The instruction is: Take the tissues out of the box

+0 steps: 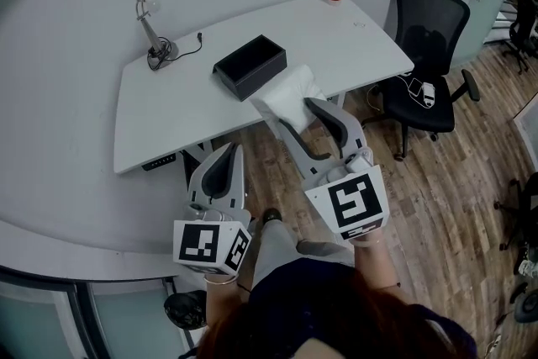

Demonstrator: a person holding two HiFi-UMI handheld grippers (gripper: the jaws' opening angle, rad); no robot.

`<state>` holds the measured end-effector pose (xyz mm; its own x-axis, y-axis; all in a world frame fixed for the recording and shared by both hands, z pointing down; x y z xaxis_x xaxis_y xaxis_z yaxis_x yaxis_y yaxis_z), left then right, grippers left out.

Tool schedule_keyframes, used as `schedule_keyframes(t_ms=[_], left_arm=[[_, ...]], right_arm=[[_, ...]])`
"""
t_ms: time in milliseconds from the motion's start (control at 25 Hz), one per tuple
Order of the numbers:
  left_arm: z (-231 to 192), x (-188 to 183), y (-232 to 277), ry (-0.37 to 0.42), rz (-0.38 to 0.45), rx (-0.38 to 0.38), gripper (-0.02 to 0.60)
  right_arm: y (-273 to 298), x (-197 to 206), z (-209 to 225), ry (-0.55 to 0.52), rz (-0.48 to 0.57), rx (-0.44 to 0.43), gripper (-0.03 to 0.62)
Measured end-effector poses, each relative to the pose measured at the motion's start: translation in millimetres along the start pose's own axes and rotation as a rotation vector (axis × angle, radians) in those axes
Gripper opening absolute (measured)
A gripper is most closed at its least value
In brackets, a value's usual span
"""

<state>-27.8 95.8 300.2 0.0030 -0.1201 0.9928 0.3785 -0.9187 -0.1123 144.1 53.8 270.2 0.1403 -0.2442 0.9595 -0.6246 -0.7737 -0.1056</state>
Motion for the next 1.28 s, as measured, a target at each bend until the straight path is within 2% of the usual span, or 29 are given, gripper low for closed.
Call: schedule_keyframes(t_ms=[520,1280], left_arm=[[9.3,-3.5,4.7,0.021,0.009,0.015,0.026],[-9.2,-2.5,21.0,0.029,-0.002,0.026,0.026]], right_arm=[[-14.6,-5.0,-2.4,-0.009,0.024,-0.017,0.198],[-4.4,0.9,2.4,0.001,0.010,0.011,0.198]])
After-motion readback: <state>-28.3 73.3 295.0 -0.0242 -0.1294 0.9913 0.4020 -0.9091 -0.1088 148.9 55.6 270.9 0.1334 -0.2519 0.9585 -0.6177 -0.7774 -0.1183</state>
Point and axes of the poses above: the fingertips, and each gripper's own axes: y forward along the fingers, z to its right, x out of its underside, the point moved 8 cm from there along -y, backward along the fingers, and after that the axes turned 3 degrees about z, right-handed, at the moved point
